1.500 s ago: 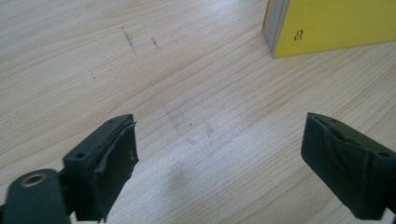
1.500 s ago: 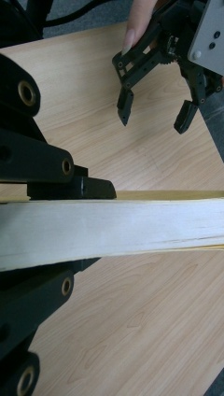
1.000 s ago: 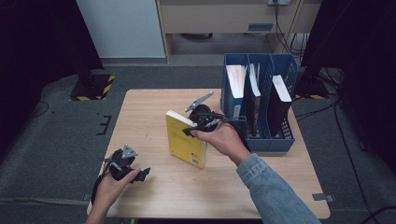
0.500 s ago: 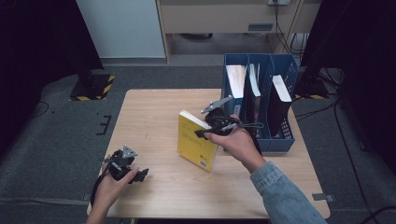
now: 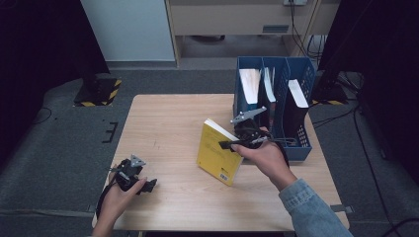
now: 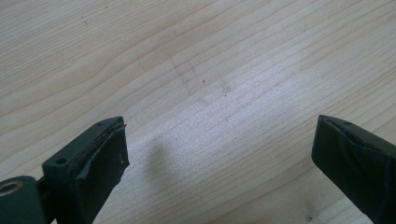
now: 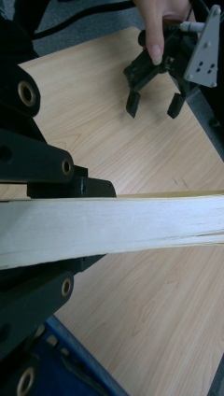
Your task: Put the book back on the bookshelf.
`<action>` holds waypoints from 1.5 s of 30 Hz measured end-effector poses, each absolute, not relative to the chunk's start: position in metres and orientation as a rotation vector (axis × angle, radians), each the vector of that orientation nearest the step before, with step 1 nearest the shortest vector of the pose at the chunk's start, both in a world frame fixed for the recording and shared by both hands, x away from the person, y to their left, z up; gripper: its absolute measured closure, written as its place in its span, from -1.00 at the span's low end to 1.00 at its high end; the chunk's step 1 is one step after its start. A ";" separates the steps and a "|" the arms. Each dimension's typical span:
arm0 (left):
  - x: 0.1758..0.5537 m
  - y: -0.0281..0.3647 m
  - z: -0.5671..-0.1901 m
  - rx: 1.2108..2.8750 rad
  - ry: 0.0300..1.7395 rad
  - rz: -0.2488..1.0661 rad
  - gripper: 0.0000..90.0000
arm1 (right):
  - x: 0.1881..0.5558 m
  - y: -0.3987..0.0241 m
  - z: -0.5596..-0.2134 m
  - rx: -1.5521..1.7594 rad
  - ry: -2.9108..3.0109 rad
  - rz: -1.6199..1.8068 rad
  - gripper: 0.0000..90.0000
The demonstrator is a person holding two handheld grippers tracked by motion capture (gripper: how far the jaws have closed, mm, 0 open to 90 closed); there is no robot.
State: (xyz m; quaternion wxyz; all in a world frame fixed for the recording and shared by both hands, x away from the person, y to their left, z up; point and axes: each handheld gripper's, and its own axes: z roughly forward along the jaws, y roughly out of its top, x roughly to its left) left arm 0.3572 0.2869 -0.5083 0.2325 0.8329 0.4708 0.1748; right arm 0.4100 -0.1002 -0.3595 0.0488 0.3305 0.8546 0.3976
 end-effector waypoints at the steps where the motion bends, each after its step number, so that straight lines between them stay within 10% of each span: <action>1: 0.357 0.287 -0.509 2.290 1.297 0.478 -0.93 | 0.409 -0.102 -0.360 1.021 2.597 1.216 0.65; 45: 0.358 0.283 -0.517 2.315 1.329 0.422 -0.93 | 0.390 -0.177 -0.354 1.154 2.512 1.235 0.65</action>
